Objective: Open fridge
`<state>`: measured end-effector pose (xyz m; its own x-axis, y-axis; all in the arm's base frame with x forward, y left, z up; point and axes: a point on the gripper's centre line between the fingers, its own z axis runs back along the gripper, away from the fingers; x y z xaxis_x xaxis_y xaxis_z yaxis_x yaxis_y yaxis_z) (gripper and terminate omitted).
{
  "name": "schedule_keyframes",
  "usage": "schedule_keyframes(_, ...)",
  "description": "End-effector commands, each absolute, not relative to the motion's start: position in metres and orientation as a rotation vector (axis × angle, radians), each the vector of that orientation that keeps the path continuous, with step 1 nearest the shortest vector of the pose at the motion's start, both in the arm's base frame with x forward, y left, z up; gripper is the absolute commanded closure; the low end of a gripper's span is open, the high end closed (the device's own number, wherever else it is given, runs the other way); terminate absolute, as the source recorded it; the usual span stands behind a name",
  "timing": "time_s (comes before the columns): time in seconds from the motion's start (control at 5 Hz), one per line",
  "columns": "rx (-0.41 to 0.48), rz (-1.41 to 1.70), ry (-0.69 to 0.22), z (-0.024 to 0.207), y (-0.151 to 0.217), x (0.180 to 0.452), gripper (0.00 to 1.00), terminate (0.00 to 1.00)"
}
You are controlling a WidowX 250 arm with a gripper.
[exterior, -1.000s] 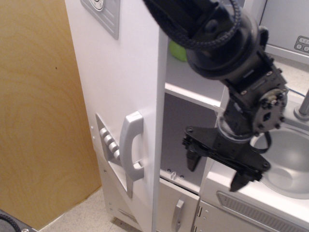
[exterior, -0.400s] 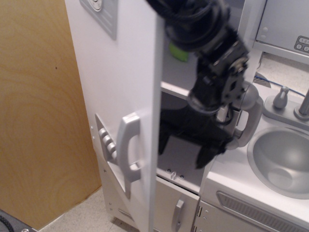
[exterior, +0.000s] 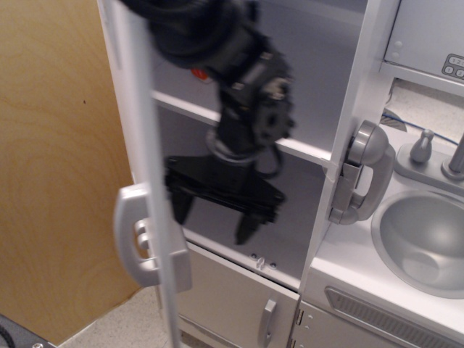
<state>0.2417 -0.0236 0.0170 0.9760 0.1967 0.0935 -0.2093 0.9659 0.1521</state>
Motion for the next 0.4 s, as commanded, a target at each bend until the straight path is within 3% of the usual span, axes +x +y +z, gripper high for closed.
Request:
schedule_keyframes(0.0, 0.183, 0.193, -0.176, 0.031, 0.030, 0.219, 0.00, 0.00)
schedule_keyframes(0.2, 0.224, 0.198, -0.229, 0.023, 0.061, 0.215, 0.00, 1.00)
